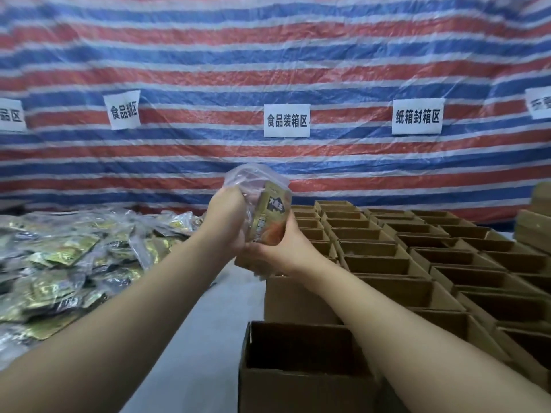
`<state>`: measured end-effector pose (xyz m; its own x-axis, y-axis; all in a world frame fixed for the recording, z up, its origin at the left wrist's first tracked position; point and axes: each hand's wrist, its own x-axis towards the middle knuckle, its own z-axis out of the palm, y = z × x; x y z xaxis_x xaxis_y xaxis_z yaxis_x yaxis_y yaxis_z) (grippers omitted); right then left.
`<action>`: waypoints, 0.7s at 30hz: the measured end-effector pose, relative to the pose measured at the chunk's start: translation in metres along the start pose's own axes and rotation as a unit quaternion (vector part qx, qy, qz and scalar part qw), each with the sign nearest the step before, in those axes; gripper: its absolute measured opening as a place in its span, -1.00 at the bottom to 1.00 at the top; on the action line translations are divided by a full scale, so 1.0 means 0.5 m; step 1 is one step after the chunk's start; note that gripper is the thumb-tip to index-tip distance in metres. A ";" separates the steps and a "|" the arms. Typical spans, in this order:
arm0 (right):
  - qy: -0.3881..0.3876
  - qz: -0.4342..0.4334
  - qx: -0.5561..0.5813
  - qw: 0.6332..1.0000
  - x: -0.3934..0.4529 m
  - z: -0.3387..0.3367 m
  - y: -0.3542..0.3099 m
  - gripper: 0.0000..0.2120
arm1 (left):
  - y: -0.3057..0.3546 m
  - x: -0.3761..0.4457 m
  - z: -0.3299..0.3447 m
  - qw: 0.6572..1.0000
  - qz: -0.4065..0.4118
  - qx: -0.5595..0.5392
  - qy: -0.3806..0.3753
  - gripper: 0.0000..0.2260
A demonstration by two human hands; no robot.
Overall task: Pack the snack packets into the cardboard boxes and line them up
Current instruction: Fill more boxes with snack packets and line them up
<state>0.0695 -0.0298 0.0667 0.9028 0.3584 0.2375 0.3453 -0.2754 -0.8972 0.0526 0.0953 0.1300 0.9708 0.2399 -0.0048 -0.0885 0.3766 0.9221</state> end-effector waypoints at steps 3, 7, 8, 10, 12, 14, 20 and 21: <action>-0.016 0.008 0.085 0.996 -0.024 -0.028 -0.005 -0.02 | -0.009 -0.031 0.009 0.998 -0.012 -0.026 -0.053 -0.82; 0.004 0.012 0.093 0.996 -0.050 -0.056 -0.006 -0.01 | -0.034 -0.057 0.025 0.990 -0.003 0.010 -0.138 -0.71; 0.017 0.014 0.090 0.996 -0.055 -0.061 -0.004 -0.08 | -0.037 -0.059 0.029 0.989 0.013 0.038 -0.144 -0.70; 0.052 0.018 0.095 0.994 -0.066 -0.072 0.001 -0.25 | -0.040 -0.064 0.032 0.980 0.050 0.116 -0.154 -0.70; 0.069 0.012 0.092 0.993 -0.081 -0.089 0.010 -0.45 | -0.048 -0.065 0.025 0.965 0.078 0.172 -0.181 -0.69; 0.059 0.003 0.083 0.995 -0.101 -0.105 0.020 -0.58 | -0.060 -0.075 0.013 0.954 0.096 0.201 -0.203 -0.60; 0.031 -0.028 0.130 0.991 -0.145 -0.112 0.029 -0.36 | -0.096 -0.090 0.015 0.919 0.097 0.211 -0.318 -0.28; 0.007 -0.029 0.124 0.992 -0.149 -0.108 0.027 -0.37 | -0.095 -0.090 0.023 0.909 0.116 0.204 -0.344 -0.37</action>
<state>0.0211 -0.1083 0.0569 0.8878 0.3535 0.2948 0.3242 -0.0255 -0.9457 0.0158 0.0564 0.0910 0.8584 -0.3998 0.3215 -0.3545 -0.0093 0.9350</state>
